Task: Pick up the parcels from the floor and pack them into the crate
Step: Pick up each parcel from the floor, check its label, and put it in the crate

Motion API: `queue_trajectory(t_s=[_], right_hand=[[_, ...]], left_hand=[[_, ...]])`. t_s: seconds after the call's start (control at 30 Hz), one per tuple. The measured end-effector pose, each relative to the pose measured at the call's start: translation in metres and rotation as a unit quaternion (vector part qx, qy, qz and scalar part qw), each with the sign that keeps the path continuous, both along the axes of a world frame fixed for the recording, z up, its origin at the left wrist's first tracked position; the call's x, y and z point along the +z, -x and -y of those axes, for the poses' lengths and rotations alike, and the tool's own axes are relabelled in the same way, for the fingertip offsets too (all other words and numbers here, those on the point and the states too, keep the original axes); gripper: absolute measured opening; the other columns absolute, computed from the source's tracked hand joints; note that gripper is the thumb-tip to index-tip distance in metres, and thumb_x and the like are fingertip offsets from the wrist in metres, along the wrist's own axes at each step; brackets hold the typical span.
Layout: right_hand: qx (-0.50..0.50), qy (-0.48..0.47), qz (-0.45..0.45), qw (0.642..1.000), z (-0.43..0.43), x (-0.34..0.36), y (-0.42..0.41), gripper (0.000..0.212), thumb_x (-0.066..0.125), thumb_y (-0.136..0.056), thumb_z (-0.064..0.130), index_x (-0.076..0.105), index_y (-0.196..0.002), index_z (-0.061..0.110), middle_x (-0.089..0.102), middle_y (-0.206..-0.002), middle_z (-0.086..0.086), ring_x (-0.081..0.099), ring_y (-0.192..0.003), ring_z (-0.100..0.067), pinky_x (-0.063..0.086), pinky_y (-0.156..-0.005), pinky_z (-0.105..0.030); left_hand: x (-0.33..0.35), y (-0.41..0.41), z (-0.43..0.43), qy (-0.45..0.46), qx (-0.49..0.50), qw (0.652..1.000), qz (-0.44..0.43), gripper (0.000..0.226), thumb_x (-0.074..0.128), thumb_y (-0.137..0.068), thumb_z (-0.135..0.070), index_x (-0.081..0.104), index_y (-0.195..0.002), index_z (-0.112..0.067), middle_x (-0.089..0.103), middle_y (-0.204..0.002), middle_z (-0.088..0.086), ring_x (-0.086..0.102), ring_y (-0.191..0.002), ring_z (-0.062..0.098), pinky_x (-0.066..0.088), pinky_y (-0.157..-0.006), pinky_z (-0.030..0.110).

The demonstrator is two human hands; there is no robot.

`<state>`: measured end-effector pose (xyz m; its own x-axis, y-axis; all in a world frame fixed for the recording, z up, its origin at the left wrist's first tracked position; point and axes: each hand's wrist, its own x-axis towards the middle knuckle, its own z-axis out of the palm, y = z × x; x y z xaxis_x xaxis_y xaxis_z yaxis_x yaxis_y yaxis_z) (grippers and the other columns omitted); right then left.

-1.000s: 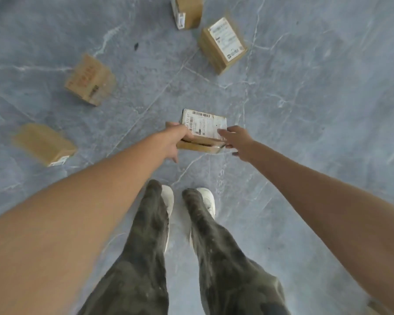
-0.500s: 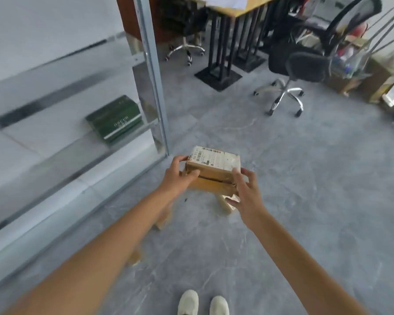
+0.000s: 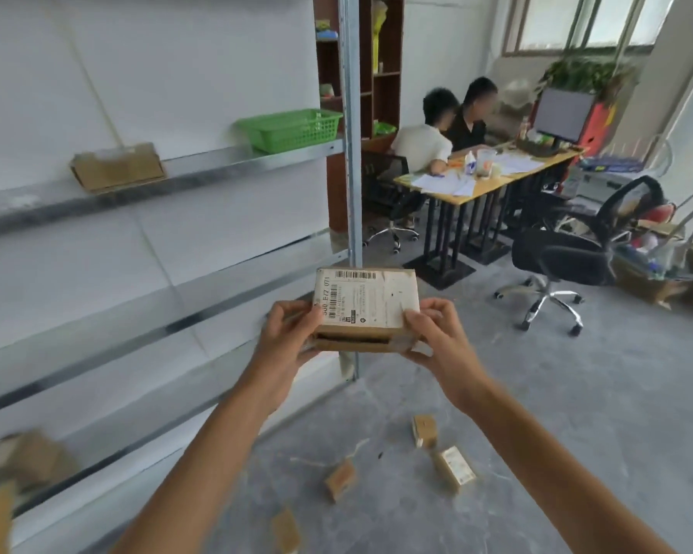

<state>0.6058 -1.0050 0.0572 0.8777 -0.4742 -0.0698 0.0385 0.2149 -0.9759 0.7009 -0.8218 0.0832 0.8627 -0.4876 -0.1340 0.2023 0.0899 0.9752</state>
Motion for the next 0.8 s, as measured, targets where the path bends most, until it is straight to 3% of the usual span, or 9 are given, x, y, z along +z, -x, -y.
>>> queue_trajectory(t_s=[0.1,0.23,0.3,0.4,0.47,0.53,0.67,0.8], right_hand=[[0.047,0.006,-0.028,0.998,-0.026,-0.003,0.032,0.033,0.060,-0.087,0.036,0.042,-0.109,0.020,0.060,-0.114,-0.008,0.068,-0.091,-0.012,0.058,-0.081,-0.038],[0.118,-0.028,-0.044,0.992,-0.053,-0.013,0.079,0.035,0.055,-0.090,0.035,0.038,-0.121,0.035,0.066,-0.112,-0.006,0.065,-0.102,-0.024,0.056,-0.083,-0.047],[0.154,-0.040,-0.050,0.986,-0.067,-0.016,0.100,0.037,0.054,-0.092,0.031,0.039,-0.125,0.031,0.067,-0.112,-0.007,0.064,-0.106,-0.027,0.054,-0.086,-0.051],[0.186,-0.044,-0.066,0.979,-0.094,-0.012,0.128,0.043,0.061,-0.086,0.028,0.040,-0.124,0.023,0.066,-0.112,-0.010,0.067,-0.098,-0.025,0.058,-0.079,-0.047],[0.197,-0.054,-0.072,0.976,-0.117,-0.009,0.144,0.050,0.066,-0.079,0.027,0.039,-0.120,0.020,0.064,-0.112,-0.012,0.070,-0.091,-0.023,0.059,-0.072,-0.041],[0.200,-0.067,-0.069,0.975,-0.144,-0.007,0.160,0.052,0.070,-0.077,0.022,0.037,-0.117,0.017,0.062,-0.112,-0.013,0.070,-0.091,-0.023,0.059,-0.073,-0.041],[0.205,-0.041,-0.050,0.977,-0.215,-0.006,0.191,0.046,0.070,-0.081,0.012,0.035,-0.111,0.013,0.064,-0.101,-0.006,0.070,-0.084,-0.011,0.058,-0.079,-0.041],[0.223,0.015,-0.043,0.974,-0.280,-0.008,0.223,0.027,0.060,-0.089,0.024,0.036,-0.093,0.012,0.056,-0.090,-0.003,0.062,-0.086,-0.012,0.055,-0.087,-0.043]], left_hand=[[-0.007,0.044,-0.040,0.009,0.003,0.999,0.031,0.030,0.059,-0.087,-0.018,0.045,-0.111,-0.007,0.067,-0.112,0.016,0.065,-0.100,0.022,0.048,-0.098,0.042],[-0.025,0.108,-0.078,-0.014,0.008,0.996,0.089,0.054,0.073,-0.077,-0.038,0.048,-0.121,-0.019,0.066,-0.120,0.003,0.059,-0.115,0.015,0.044,-0.098,0.030],[-0.033,0.140,-0.093,-0.043,0.031,0.992,0.114,0.054,0.071,-0.072,-0.041,0.049,-0.121,-0.033,0.063,-0.122,-0.006,0.057,-0.116,0.007,0.047,-0.092,0.022],[-0.037,0.182,-0.112,-0.051,0.116,0.986,0.112,0.055,0.072,-0.076,-0.040,0.047,-0.124,-0.038,0.059,-0.125,-0.010,0.056,-0.115,0.005,0.050,-0.081,0.014],[-0.036,0.204,-0.127,-0.025,0.181,0.981,0.070,0.078,0.074,-0.065,-0.055,0.041,-0.132,-0.034,0.054,-0.130,-0.010,0.053,-0.118,0.004,0.046,-0.092,0.019],[-0.036,0.222,-0.140,0.005,0.218,0.976,0.007,0.093,0.071,-0.059,-0.068,0.036,-0.136,-0.029,0.051,-0.135,-0.008,0.049,-0.122,0.007,0.039,-0.105,0.034],[-0.032,0.263,-0.169,0.052,0.176,0.982,-0.038,0.063,0.048,-0.077,-0.070,0.038,-0.130,-0.038,0.062,-0.124,-0.007,0.061,-0.111,0.015,0.046,-0.099,0.051],[-0.033,0.296,-0.227,0.042,0.190,0.981,-0.009,0.055,0.043,-0.081,-0.060,0.043,-0.131,-0.036,0.067,-0.116,-0.009,0.067,-0.102,0.009,0.056,-0.083,0.033]])
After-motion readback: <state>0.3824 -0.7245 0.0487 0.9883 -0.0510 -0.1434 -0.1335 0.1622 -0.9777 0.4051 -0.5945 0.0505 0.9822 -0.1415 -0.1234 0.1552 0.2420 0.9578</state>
